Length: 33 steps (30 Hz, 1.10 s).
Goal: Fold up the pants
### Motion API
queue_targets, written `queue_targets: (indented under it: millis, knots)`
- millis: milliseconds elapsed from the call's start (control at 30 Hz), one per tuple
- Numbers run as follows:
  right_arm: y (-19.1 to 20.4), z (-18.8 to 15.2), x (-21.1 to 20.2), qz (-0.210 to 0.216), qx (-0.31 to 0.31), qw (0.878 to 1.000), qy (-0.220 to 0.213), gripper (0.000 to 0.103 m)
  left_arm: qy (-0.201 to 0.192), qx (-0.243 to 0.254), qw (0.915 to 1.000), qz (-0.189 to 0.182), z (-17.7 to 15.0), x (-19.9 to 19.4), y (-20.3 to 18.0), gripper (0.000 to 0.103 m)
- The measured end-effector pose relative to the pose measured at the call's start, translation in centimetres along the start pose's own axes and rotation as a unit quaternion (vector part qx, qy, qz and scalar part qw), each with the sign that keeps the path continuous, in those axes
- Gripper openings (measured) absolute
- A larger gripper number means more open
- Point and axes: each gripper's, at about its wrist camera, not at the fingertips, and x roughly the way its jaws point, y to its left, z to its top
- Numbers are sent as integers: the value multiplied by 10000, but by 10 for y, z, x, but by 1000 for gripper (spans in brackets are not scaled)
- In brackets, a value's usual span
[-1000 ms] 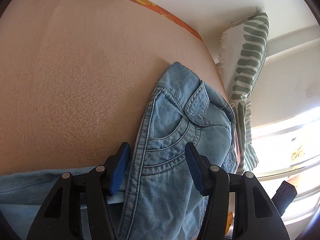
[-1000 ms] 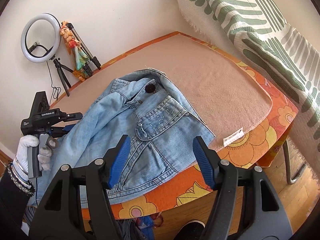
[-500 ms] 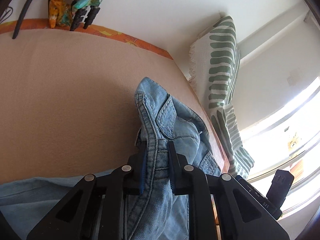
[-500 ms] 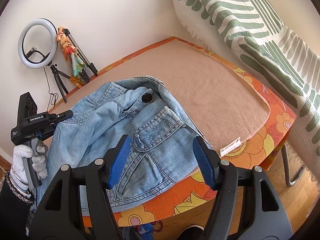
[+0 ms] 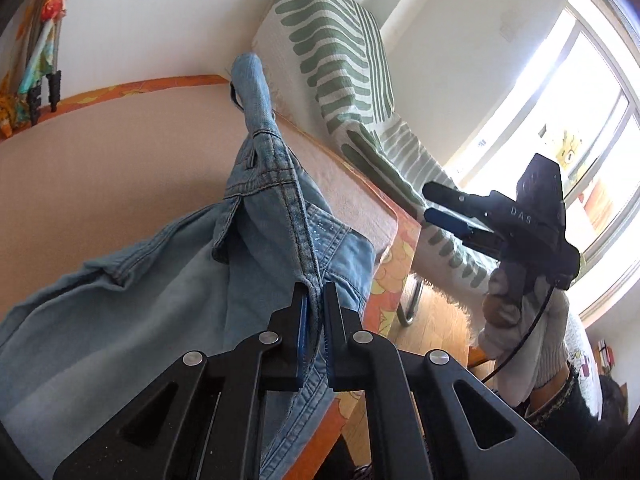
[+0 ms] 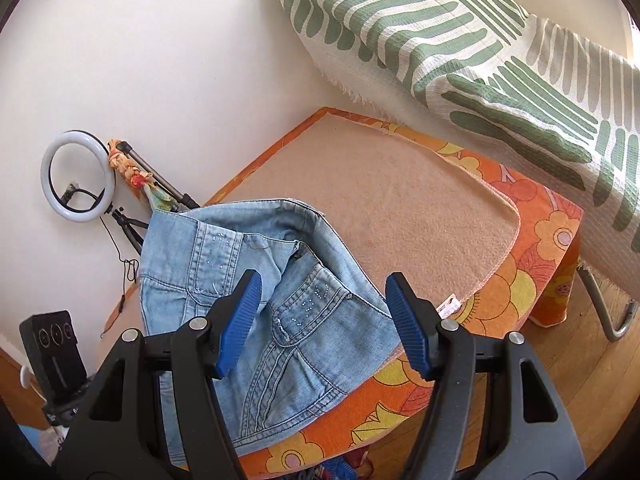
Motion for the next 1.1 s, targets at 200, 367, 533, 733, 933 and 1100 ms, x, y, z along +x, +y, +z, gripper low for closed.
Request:
queue_targets:
  millis: [200, 367, 533, 733, 933, 1100]
  knots:
    - [-9, 4, 6, 677, 398, 9968, 155, 68, 497, 193, 9986, -60, -19, 35, -14, 5]
    - [-20, 2, 20, 429, 538, 9969, 388, 68, 834, 496, 9952, 115, -32, 52, -19, 5]
    - [-45, -7, 31, 32, 862, 9939, 683, 68, 754, 357, 9965, 15, -28, 33, -14, 6]
    - [-64, -33, 36, -3, 1248, 9866, 1051, 68, 494, 382, 9978, 205, -31, 9, -10, 9]
    - [-68, -54, 48, -60, 1332, 9815, 1372, 55, 436, 159, 9985, 304, -41, -5, 6, 9]
    - [-48, -51, 44, -360, 745, 9894, 1189, 10, 218, -141, 9988, 422, -51, -34, 25, 9]
